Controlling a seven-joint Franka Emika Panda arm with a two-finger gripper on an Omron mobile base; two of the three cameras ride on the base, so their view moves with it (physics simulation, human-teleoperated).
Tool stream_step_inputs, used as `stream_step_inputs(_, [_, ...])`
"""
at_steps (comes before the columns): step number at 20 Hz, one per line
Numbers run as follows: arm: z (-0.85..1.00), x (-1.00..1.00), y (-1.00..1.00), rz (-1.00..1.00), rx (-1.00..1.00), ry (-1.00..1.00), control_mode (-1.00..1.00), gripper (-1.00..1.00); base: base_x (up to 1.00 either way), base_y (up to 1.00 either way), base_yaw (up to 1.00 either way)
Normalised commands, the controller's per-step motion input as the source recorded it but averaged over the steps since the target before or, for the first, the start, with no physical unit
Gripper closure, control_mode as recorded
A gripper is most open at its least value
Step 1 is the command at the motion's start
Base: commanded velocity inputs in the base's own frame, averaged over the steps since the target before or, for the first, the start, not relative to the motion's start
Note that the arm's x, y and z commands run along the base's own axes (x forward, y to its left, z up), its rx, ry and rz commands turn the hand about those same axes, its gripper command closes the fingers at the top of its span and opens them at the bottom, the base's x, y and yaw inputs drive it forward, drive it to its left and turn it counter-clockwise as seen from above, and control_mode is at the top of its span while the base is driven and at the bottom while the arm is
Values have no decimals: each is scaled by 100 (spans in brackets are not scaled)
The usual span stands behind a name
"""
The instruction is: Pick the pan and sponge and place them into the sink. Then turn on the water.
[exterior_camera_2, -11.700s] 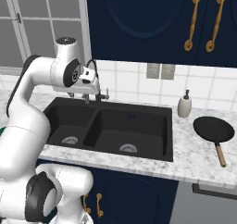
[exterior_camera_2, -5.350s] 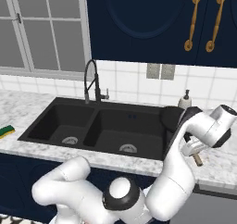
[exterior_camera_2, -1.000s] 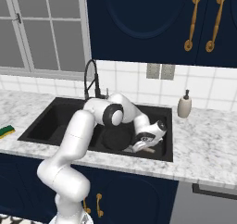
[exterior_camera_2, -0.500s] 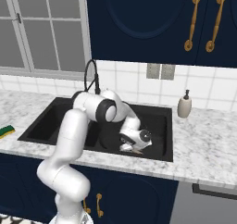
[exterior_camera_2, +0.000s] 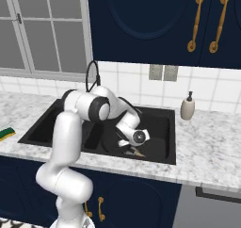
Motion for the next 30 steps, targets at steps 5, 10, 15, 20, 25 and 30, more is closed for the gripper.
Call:
stream_step_inputs(5, [100,-8,-51,9,-2,0,-100,-100,0,0,0])
stream_step_inputs(10, [100,-62,-47,6,-7,-5,-100,-100,0,0,0])
stream_step_inputs(15, [64,-100,-4,1,0,-28,-100,-100,0,0,0])
stream_step_inputs(20, [88,-99,13,7,-4,-23,-100,-100,0,0,0])
stream_step_inputs(25, [100,-81,14,12,-13,-4,-100,-100,0,0,0])
stream_step_inputs(30, [100,-61,16,18,-28,-2,-100,-100,0,0,0])
